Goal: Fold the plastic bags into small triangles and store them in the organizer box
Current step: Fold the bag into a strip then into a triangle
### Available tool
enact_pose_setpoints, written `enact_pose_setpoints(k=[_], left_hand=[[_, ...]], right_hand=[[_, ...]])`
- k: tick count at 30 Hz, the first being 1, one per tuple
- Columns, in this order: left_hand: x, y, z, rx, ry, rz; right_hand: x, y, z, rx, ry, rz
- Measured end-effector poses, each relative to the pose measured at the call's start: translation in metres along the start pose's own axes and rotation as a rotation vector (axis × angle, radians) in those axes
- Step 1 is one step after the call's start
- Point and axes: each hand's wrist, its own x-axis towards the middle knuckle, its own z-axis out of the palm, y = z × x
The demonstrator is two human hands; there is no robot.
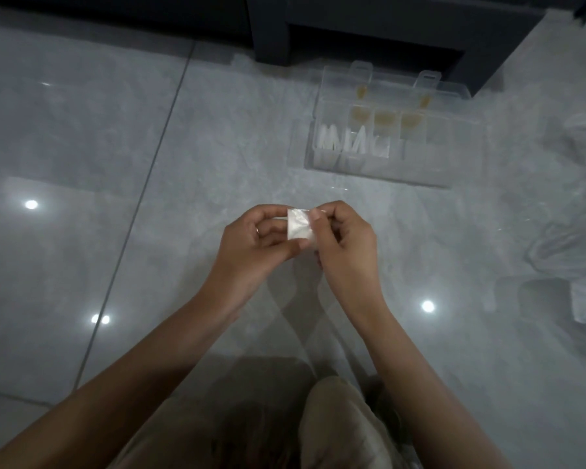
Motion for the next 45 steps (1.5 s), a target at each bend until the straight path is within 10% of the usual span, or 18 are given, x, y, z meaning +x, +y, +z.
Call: enact_pose_setpoints(k=[21, 27, 34, 45], left_hand=[[0.011, -0.008, 0.015, 0.455, 0.132, 0.49], [0.032, 0.008, 0.016, 0.491, -0.03, 0.577], [0.13, 0.055, 0.039, 1.176, -0.484, 0.978], [0.194, 0.042, 0.084, 1.431, -0.733, 1.185]], right_hand=[[-0.01, -0.014, 0.0, 0.4, -0.084, 0.113], [0.019, -0.012, -0.034, 0.41, 0.165, 0.088], [0.082, 0.004, -0.091, 0.242, 0.578, -0.094], [0.118, 0.018, -0.111, -0.362, 0.387, -0.078]])
